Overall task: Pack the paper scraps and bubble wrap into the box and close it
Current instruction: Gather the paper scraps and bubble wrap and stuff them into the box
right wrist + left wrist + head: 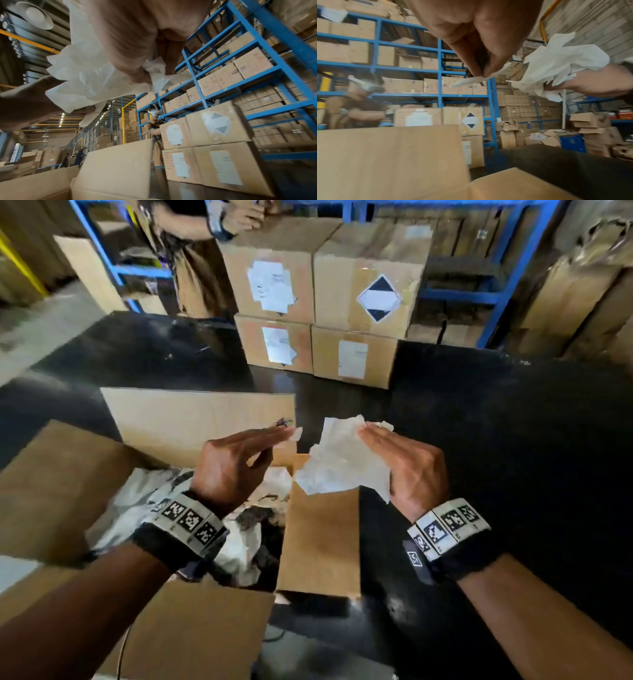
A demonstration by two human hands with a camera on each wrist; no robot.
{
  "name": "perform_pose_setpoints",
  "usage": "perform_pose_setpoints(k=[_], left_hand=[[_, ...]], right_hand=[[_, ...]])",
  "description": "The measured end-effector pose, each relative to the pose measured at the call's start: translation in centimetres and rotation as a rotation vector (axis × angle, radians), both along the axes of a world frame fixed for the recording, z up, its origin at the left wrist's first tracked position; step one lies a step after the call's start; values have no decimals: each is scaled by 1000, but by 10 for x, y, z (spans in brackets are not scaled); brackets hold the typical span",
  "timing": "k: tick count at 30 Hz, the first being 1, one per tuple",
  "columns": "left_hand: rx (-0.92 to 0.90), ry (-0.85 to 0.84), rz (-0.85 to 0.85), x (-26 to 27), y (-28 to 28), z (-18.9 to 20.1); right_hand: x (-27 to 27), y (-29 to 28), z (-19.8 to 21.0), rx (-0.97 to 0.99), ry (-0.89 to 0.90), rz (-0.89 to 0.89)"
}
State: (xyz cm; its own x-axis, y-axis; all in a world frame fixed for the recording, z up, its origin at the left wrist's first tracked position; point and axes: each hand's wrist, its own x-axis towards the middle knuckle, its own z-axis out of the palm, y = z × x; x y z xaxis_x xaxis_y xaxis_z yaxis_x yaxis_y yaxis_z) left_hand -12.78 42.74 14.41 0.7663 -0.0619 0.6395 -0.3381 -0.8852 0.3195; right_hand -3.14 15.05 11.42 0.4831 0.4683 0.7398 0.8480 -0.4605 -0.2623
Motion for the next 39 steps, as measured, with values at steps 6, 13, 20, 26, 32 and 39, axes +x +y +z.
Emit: perform_pose_setpoints(k=[6, 13, 20, 26, 32, 39], left_hand=[[-8, 152, 98, -69, 156, -9], [32, 370, 86, -95, 255, -62], [310, 931, 86, -82, 272, -96], [289, 1086, 20, -59, 269, -96], [375, 1430, 6, -27, 257, -132], [349, 1584, 9, -2, 259, -186]], right_hand=[[-51, 158, 6, -84, 109, 97], [-87, 270, -29, -575, 415, -113], [-96, 289, -45, -1157, 881, 33], [-79, 306, -57, -1029, 966, -4], [-61, 344, -97, -1189, 1021, -55], [-46, 351, -198, -1233, 1169, -204]])
